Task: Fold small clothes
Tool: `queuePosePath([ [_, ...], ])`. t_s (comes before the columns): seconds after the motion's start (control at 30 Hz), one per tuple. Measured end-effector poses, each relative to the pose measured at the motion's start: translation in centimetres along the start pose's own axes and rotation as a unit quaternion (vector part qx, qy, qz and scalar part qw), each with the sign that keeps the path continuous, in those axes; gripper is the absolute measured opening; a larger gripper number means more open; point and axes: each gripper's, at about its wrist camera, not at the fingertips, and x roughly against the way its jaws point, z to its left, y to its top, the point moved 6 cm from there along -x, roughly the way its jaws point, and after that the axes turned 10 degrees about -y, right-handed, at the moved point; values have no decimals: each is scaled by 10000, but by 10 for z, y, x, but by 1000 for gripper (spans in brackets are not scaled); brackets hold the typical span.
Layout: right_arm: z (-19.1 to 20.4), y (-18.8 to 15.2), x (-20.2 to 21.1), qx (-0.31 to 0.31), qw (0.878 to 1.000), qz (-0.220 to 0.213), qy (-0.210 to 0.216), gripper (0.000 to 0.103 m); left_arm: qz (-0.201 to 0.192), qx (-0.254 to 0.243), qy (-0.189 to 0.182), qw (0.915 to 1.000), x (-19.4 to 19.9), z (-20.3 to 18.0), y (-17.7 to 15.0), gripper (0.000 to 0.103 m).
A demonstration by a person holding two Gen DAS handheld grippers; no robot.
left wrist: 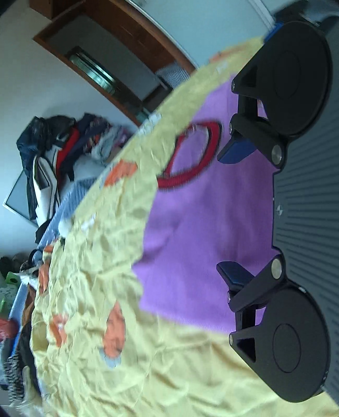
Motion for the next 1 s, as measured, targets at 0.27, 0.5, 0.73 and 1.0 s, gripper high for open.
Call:
queuePosePath([
  [0.27, 17, -4, -54, 860, 9941, 578, -311, 13, 74, -899, 826, 9925, -8, 9, -18, 83],
  [0.5, -77, -36, -75, -783, 9792, 1628, -920, 75, 104, -1263, 983, 9871, -5, 7, -26, 88],
  [0.73, -88, -5, -42, -1782, 9799, 867, 242, 57, 110, -890, 783, 9929, 0, 10, -21, 91],
  [1.0, -79, -25, -98, -1374, 9795, 1462, 202, 38, 258, -1403, 1370, 9802, -2, 6, -30, 98],
])
